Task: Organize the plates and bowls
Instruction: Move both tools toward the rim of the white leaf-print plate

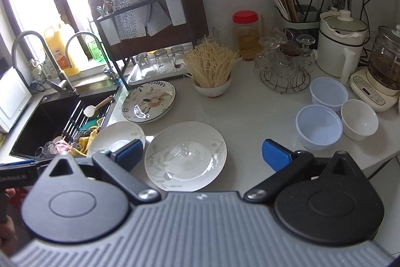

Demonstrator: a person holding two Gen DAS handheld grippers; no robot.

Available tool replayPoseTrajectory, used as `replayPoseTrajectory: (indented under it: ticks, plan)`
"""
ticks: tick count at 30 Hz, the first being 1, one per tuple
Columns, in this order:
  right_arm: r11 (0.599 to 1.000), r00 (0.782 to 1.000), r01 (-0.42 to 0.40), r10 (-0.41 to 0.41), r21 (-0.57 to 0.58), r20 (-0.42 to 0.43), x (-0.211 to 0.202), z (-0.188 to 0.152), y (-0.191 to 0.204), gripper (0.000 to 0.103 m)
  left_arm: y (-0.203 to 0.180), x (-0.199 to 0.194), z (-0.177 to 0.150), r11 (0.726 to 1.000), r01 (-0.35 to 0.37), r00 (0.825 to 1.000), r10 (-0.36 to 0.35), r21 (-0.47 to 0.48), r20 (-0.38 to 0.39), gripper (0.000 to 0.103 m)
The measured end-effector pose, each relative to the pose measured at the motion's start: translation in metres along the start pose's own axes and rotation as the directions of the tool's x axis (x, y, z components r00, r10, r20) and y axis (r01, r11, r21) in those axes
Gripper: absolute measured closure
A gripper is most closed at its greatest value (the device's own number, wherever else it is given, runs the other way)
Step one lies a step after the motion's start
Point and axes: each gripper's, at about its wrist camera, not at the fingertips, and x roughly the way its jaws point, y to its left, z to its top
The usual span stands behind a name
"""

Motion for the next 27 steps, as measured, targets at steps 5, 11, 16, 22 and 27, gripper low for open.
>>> replayPoseTrajectory:
  ticks: [5,11,16,22,27]
  plan:
    - [0.999,0.999,-0.030,0.030,-0.026,-0.012,0.011,0.003,0.011,0.000,0.010,0.005,-0.004,0.999,-0.030,0.999,0.030,-0.029,-0.017,0.003]
    - [0.997,0.998,-0.055,0.053,-0.045,-0.036,0.026,0.001,0.027,0.000,0.021,0.017,0.000,0.999,-0.028,0.999,0.027,-0.041,-0.035,0.003]
    - [0.997,0.997,-0.048,0.045,-0.054,-0.058,0.040,0.000,0.037,0.000,0.027,0.032,0.015,1.000,-0.014,0.999,0.013,-0.026,-0.044,0.003]
    - [0.997,0.997,-0.053,0.050,-0.056,-0.052,0.062,0.012,0.046,0.000,0.038,0.048,0.035,0.999,-0.027,0.999,0.026,-0.019,-0.033,0.003]
    - [0.995,0.994,-0.080,0.074,-0.066,-0.083,0.085,0.017,0.057,0.000,0.060,0.061,0.055,0.997,-0.037,0.999,0.036,-0.061,-0.021,0.003]
